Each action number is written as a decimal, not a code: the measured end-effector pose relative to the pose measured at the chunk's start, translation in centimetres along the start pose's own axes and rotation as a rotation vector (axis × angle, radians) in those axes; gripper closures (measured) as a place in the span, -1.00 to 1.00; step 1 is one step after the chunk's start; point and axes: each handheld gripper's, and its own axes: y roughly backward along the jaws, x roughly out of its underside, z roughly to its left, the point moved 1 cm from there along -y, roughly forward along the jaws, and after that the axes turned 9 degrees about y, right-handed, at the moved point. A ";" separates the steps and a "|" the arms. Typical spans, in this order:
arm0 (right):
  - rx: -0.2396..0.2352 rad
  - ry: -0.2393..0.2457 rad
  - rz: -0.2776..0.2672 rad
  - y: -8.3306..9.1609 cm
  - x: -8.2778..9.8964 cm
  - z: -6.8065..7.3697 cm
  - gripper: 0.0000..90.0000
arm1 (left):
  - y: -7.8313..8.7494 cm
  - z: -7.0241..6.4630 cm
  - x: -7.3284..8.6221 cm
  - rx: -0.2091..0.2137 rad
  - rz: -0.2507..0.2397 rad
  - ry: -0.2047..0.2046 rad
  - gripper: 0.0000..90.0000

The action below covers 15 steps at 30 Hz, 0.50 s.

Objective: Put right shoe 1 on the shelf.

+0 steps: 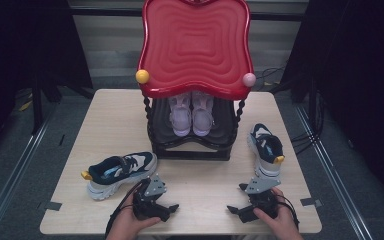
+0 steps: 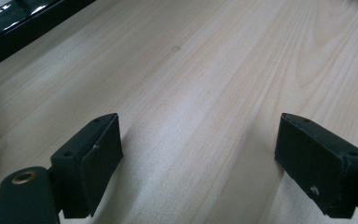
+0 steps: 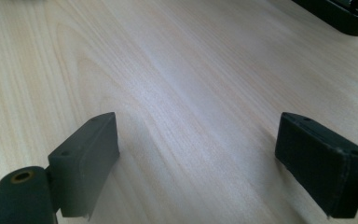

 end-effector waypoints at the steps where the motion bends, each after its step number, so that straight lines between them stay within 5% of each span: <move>1: -0.001 0.000 0.001 0.0 0.0 0.0 -0.72 | 0.0 0.0 0.0 0.002 0.000 -0.001 -0.69; 7: -0.002 0.000 0.002 0.0 0.0 0.0 -0.73 | 0.0 0.0 0.0 0.001 0.001 0.008 -0.69; 15: -0.004 0.001 0.001 0.0 0.0 0.0 -0.73 | 0.3 0.1 -0.8 -0.024 0.081 0.014 -0.65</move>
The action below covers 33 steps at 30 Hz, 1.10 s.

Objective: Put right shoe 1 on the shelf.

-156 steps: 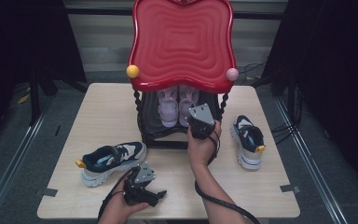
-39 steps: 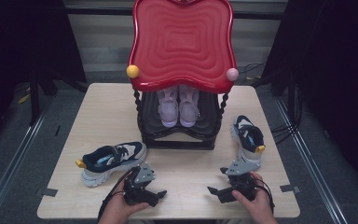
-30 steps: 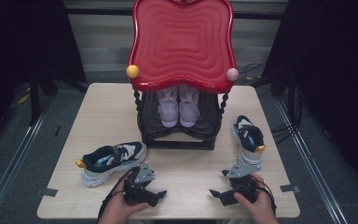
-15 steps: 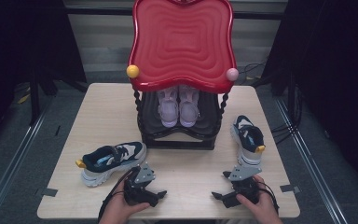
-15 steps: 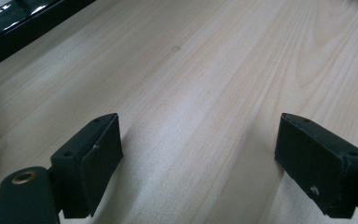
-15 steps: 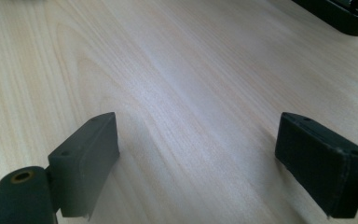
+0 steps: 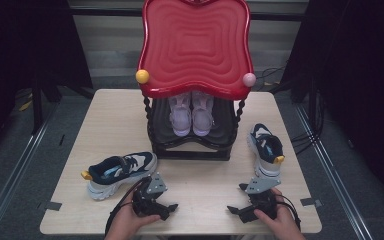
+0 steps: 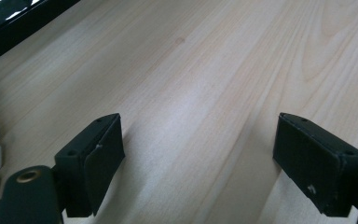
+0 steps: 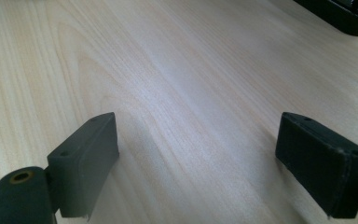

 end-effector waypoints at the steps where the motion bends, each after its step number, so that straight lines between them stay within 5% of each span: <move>1: 0.000 -0.001 0.001 0.0 0.0 0.0 -0.73 | 0.0 0.0 0.0 0.002 0.002 0.001 -0.64; 18: 0.000 0.000 0.001 0.0 0.0 0.0 -0.73 | 2.2 0.5 -1.0 -0.016 0.130 -0.017 -0.56; 33: 0.000 0.000 0.000 0.0 0.0 0.0 -0.73 | 6.5 2.0 -2.0 -0.052 0.121 0.000 -0.55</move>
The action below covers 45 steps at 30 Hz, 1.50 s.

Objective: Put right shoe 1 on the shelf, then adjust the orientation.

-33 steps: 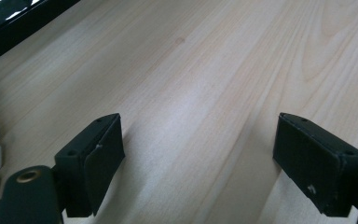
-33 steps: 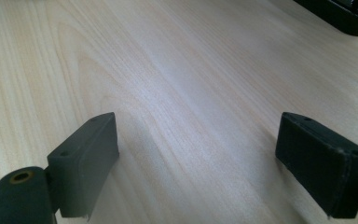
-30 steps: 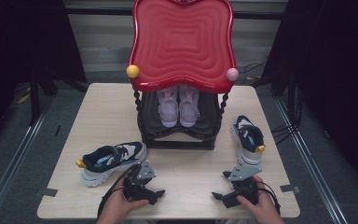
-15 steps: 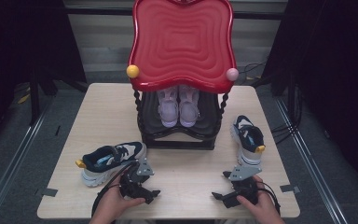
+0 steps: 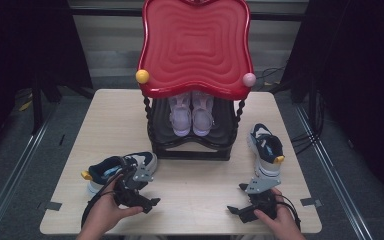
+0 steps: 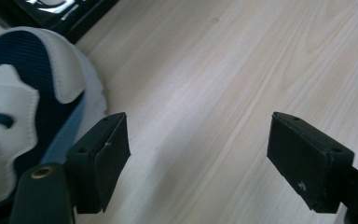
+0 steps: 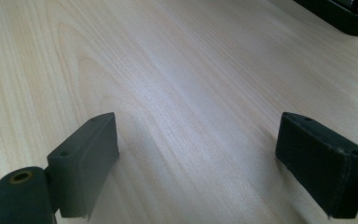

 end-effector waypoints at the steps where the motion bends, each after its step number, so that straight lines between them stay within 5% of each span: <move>1: 0.000 -0.001 0.001 0.0 0.0 0.0 -0.73 | 0.3 0.2 0.0 -0.010 0.004 -0.010 -0.55; 14: 0.000 0.000 0.000 0.0 0.0 0.0 -0.73 | 3.9 2.9 0.1 -0.051 -0.045 0.038 -0.45; 22: 0.001 0.000 0.001 0.0 0.0 0.0 -0.73 | 5.6 3.1 -0.1 -0.061 -0.030 0.023 -0.49; 32: 0.000 0.000 0.000 0.0 0.0 0.0 -0.73 | 6.2 5.3 0.9 -0.096 0.010 0.083 -0.47; 37: 0.000 0.000 0.000 0.0 0.0 0.0 -0.73 | 5.4 6.1 1.4 -0.115 0.033 0.076 -0.30; 45: 0.001 0.000 0.001 0.0 0.0 0.0 -0.73 | 4.7 6.8 2.2 -0.151 0.088 0.048 0.34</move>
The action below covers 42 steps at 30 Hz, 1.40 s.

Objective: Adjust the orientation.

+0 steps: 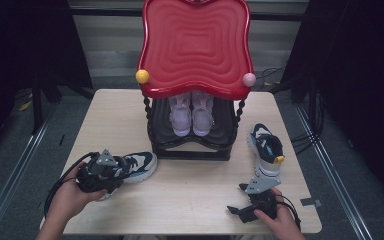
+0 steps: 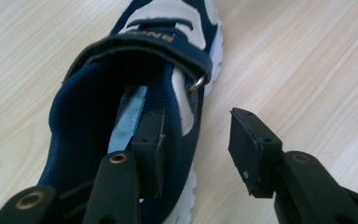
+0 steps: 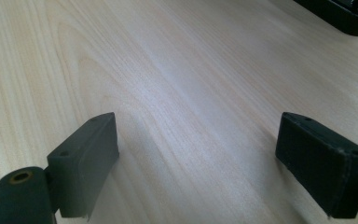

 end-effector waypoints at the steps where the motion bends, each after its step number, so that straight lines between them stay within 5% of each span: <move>1: 0.000 0.001 0.000 0.0 0.0 0.0 -0.73 | -0.1 0.1 0.1 -0.015 -0.001 0.008 0.45; 9: 0.000 0.000 0.000 0.0 0.0 0.0 -0.73 | 0.3 0.3 0.5 -0.042 -0.004 0.056 0.74; 20: 0.000 0.001 0.000 0.0 0.0 0.0 -0.73 | 0.2 1.5 0.2 -0.107 -0.051 0.218 0.77; 25: 0.000 0.000 0.000 0.0 0.0 0.0 -0.73 | -0.6 1.0 -0.3 -0.076 -0.052 0.260 0.76; 31: 0.000 0.001 -0.001 0.0 0.0 0.0 -0.73 | -0.4 1.0 -0.3 -0.055 -0.050 0.236 0.67; 42: 0.001 0.001 0.000 0.0 0.0 0.0 -0.73 | 1.3 1.4 0.3 -0.050 -0.094 0.175 0.11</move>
